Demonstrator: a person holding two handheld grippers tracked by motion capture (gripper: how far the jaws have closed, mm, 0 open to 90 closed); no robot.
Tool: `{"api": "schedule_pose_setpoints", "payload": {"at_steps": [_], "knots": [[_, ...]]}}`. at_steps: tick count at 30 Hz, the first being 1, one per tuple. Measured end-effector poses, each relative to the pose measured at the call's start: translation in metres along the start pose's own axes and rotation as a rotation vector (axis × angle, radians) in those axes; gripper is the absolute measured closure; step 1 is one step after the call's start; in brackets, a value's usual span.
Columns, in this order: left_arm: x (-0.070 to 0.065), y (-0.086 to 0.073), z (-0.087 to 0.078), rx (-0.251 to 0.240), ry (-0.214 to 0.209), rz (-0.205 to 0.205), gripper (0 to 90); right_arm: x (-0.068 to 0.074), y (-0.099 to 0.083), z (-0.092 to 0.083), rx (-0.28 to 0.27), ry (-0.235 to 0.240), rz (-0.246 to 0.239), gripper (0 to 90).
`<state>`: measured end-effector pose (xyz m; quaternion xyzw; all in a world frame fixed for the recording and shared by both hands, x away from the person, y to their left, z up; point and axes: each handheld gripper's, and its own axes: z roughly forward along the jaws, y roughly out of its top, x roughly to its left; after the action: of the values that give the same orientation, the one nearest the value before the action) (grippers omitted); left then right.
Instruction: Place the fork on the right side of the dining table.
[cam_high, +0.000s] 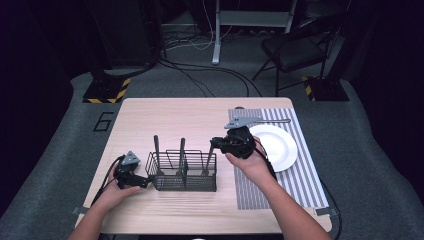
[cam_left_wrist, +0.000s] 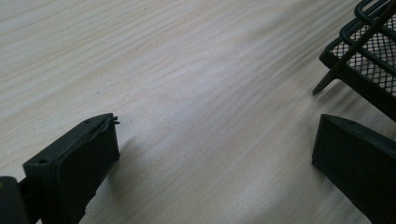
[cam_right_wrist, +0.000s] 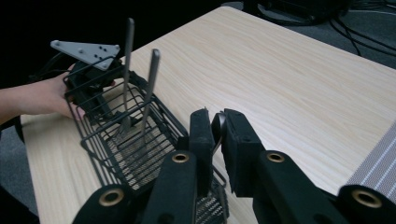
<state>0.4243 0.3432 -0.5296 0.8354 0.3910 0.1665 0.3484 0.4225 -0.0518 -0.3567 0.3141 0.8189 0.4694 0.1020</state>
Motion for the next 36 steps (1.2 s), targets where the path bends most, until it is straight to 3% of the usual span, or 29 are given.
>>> {"api": "schedule_pose_setpoints", "payload": {"at_steps": [10, 25, 36], "knots": [[0.0, 0.0, 0.0, 0.0, 0.0, 0.0, 0.2, 0.016, 0.008, 0.001, -0.005, 0.078, -0.016, 86.3], [0.0, 0.0, 0.0, 0.004, -0.001, 0.006, 0.2, 0.022, 0.022, -0.007, -0.012, 0.074, -0.025, 86.4], [0.0, 0.0, 0.0, 0.0, 0.0, 0.0, 0.2, 0.029, 0.046, -0.023, -0.02, 0.055, -0.076, 86.5]]}}
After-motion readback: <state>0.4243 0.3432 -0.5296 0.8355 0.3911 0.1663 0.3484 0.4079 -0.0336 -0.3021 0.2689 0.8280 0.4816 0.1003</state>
